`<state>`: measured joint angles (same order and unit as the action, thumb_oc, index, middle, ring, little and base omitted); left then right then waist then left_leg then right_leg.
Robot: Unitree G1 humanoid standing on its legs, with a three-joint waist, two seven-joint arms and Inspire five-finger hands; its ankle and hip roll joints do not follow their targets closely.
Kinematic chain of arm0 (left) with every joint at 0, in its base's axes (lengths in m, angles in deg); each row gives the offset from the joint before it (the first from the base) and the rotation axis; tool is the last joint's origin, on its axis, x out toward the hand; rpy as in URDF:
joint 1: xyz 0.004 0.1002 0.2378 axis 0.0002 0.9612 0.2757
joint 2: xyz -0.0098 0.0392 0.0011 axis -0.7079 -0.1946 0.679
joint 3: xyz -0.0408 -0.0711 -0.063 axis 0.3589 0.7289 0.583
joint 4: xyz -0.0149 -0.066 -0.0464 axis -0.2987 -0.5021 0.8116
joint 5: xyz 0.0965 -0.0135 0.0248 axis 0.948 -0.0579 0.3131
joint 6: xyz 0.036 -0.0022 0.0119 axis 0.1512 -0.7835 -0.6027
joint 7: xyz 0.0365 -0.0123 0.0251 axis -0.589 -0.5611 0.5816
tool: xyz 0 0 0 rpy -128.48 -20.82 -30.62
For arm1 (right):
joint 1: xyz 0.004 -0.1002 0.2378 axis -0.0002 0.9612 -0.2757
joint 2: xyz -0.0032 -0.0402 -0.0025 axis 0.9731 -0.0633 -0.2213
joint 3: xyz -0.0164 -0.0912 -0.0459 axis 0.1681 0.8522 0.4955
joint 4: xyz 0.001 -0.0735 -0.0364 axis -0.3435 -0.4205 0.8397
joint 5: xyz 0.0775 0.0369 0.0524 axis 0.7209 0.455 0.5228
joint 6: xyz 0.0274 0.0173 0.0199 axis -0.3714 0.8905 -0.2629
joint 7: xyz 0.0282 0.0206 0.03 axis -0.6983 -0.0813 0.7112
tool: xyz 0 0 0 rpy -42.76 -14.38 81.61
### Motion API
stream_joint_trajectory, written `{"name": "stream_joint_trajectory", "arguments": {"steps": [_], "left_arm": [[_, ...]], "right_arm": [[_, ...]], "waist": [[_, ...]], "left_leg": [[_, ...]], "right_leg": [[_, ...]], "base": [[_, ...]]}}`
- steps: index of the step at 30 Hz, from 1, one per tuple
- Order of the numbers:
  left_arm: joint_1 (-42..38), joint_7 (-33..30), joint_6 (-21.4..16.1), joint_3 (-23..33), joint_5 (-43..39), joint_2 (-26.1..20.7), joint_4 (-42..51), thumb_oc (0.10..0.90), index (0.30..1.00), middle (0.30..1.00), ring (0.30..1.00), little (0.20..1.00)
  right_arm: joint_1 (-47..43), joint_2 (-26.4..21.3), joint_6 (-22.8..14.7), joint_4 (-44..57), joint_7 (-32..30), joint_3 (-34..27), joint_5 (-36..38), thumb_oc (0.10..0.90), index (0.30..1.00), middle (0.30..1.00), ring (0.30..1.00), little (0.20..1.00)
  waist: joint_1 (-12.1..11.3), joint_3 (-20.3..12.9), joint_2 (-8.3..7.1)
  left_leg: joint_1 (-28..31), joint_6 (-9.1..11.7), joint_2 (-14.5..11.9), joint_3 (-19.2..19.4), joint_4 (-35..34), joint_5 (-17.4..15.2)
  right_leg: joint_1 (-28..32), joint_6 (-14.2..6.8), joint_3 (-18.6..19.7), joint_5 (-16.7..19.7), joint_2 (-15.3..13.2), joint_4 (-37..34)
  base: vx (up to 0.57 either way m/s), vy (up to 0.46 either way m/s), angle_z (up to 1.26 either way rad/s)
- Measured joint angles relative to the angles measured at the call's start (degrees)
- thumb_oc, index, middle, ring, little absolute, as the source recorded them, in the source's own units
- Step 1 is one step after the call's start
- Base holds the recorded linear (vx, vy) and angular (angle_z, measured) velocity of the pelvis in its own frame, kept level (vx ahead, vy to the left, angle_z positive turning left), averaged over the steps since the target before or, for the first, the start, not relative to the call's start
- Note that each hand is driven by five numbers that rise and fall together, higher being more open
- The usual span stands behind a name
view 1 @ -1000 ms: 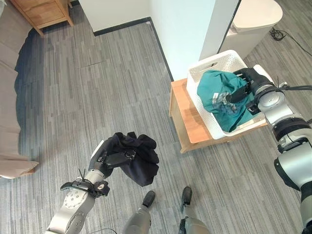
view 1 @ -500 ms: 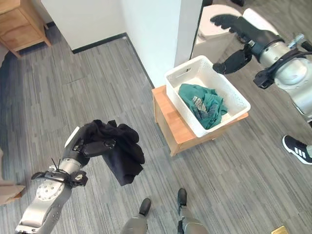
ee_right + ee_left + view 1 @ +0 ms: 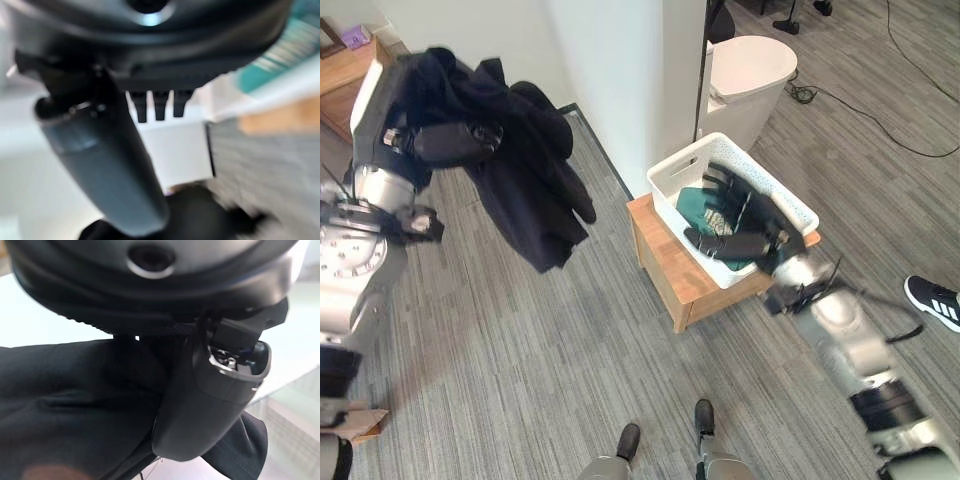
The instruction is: Pick up bed clothes into laundry basket.
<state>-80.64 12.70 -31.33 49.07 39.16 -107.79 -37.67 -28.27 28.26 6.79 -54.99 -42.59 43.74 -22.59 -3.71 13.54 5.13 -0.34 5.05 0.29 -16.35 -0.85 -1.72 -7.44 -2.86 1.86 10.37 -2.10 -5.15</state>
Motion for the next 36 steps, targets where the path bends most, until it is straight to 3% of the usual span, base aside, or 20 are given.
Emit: {"name": "stream_joint_trajectory", "arguments": {"steps": [6, 14, 18, 21, 24, 26, 31, 36], "left_arm": [[-15.07, -0.07, -0.65, -11.32, -0.61, -2.21, -5.15, 0.4, 0.3, 0.3, 0.3, 0.3], [-18.39, -1.32, -1.51, -18.56, -0.57, -2.19, -3.91, 0.4, 0.3, 0.3, 0.3, 0.3], [-20.6, -2.18, -1.55, -19.42, -0.56, -1.69, -4.03, 0.4, 0.3, 0.3, 0.3, 0.3], [-25.03, -3.38, -2.1, -23.31, -1.18, 0.83, -5.96, 0.4, 0.3, 0.3, 0.3, 0.3], [-27.65, -3.12, -2.18, -27.08, -2.32, 1.83, -5.65, 0.4, 0.3, 0.3, 0.3, 0.3], [-28.64, -2.61, -2.23, -28.34, -4.21, 4.23, -5.85, 0.4, 0.3, 0.3, 0.3, 0.3], [-37.4, -1.5, -2.19, -37.57, -4.52, 6.02, -5.76, 0.4, 0.3, 0.3, 0.3, 0.3], [-40.79, -0.81, -2.18, -41.22, -4.58, 10.91, -5.28, 0.4, 0.3, 0.3, 0.3, 0.3]], "right_arm": [[2.55, 4.32, 0.15, -1.67, -1.53, 1.23, 0.34, 0.8, 0.9, 0.9, 0.9, 0.9], [-2.15, 9.54, -4.41, -1.15, -10.71, -0.83, 1.3, 0.8, 0.9, 0.9, 0.9, 0.9], [-10.97, 6.89, -4.68, -0.98, -13.88, -0.96, -0.11, 0.8, 0.9, 0.9, 0.9, 0.9], [-26.26, 1.15, -5.3, -6.98, -15.63, 3.52, 0.0, 0.8, 0.9, 0.9, 0.9, 0.9], [-37.47, -0.35, -6.29, -12.87, -15.38, 9.78, 3.28, 0.8, 0.9, 0.9, 0.9, 0.9], [-41.63, 1.62, -6.37, -17.33, -12.99, 14.31, 9.48, 0.8, 0.9, 0.9, 0.9, 0.9], [-44.65, 0.91, -1.63, -22.64, -11.21, 24.26, 10.45, 0.8, 0.9, 0.9, 0.9, 0.9], [-45.98, 3.7, -1.31, -30.81, -11.35, 23.14, 10.97, 0.8, 0.9, 0.9, 0.9, 0.9]], "waist": [[1.47, -0.43, 0.65], [1.56, -1.91, 2.91], [1.51, -2.05, 3.12], [1.07, -2.33, 3.49], [0.96, -2.8, 4.06], [0.12, -2.97, 4.19], [-1.66, -3.01, 4.24], [-2.05, -3.07, 4.32]], "left_leg": [[1.1, 0.06, 0.08, -0.08, -0.52, 0.04], [1.11, 0.06, 0.17, 0.09, -0.59, 0.04], [1.1, 0.06, 0.23, 0.13, -0.6, 0.04], [1.08, 0.13, 0.5, 0.21, -0.38, 0.08], [1.13, 0.13, 0.5, 0.27, -0.25, 0.09], [1.1, 0.17, 0.72, 0.31, 0.72, 0.1], [0.86, 0.18, 0.62, 0.11, 0.64, 0.09], [0.0, 0.17, 0.85, -1.83, 0.52, 0.1]], "right_leg": [[0.95, -0.08, -0.08, -0.25, -0.18, 0.0], [0.84, -0.1, 0.1, -0.33, -0.23, 0.0], [0.79, -0.1, 0.12, -0.32, -0.3, 0.0], [0.86, -0.06, 0.2, -0.24, -0.54, 0.0], [0.92, -0.03, 0.25, -0.25, -0.47, 0.0], [1.34, -0.01, 0.21, -0.26, -0.53, 0.01], [1.4, 0.13, -0.26, -0.37, -0.51, 0.02], [1.56, -0.2, -2.54, -0.64, -1.12, 0.01]], "base": [[0.0, 0.0, 0.0], [0.0, 0.0, 0.0], [0.0, 0.0, 0.0], [0.0, 0.0, 0.0], [0.0, 0.0, 0.0], [0.0, 0.0, 0.0], [0.0, 0.009, 0.07], [0.0, 0.011, 0.23]]}}
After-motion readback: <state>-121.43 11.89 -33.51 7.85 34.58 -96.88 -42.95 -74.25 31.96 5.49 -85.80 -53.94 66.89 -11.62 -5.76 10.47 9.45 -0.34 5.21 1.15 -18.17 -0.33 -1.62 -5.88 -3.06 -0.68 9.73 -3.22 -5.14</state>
